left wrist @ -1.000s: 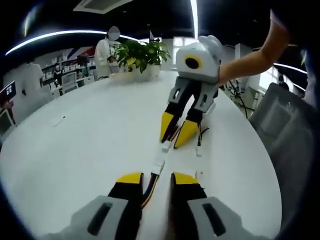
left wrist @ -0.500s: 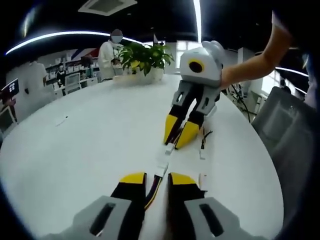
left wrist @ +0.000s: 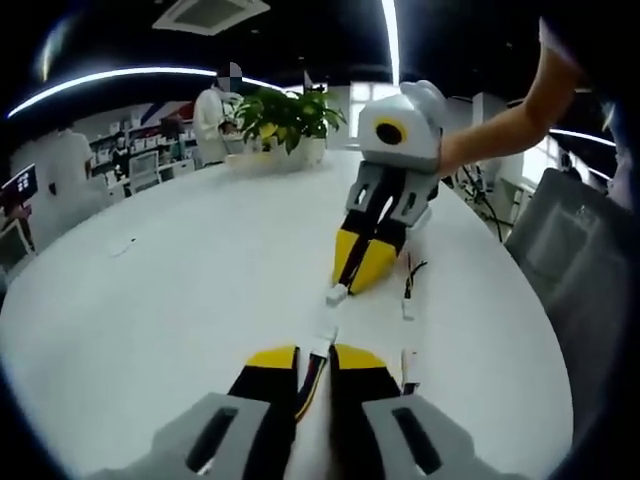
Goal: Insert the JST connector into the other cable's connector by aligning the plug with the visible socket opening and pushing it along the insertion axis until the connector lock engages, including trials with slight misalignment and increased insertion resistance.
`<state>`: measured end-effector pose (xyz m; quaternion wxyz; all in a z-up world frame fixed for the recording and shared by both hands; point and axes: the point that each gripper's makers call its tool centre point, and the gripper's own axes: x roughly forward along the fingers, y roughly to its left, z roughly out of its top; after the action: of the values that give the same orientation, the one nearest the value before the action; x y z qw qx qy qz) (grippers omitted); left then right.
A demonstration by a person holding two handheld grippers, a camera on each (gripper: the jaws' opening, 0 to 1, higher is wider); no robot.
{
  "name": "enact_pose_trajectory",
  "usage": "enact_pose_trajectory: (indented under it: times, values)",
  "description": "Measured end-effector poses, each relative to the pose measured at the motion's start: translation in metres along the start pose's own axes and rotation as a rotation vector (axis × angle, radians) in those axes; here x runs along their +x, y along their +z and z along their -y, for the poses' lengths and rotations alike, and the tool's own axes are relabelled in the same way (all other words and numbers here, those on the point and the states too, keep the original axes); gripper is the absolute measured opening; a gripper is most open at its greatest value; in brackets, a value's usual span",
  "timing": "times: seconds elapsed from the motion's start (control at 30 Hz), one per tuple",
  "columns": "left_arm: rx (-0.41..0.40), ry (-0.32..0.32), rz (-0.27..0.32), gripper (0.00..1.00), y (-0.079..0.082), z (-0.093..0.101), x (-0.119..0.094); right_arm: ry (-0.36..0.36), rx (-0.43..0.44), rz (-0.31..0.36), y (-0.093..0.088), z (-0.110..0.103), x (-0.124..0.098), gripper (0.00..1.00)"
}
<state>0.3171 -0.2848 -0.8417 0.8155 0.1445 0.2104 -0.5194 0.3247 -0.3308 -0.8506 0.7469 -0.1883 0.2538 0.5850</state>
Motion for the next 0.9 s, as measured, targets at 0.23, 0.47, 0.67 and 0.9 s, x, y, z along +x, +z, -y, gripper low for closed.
enact_pose_trajectory:
  times: [0.23,0.47,0.67,0.9]
  values:
    - [0.012,0.003,0.007,0.0,0.002,-0.003,0.004,0.006,0.008,0.002,0.001,-0.003,0.0,0.02]
    - [0.01,0.007,0.012,0.0,0.002,-0.007,0.008,0.014,0.009,0.0,0.0,-0.006,-0.001,0.01]
    - [0.004,0.005,0.007,0.0,0.001,-0.011,0.01,0.015,0.016,0.003,-0.001,-0.004,-0.001,0.01]
    - [0.011,0.002,0.007,0.0,0.0,-0.014,0.01,0.015,0.008,-0.001,-0.001,-0.004,-0.001,0.01]
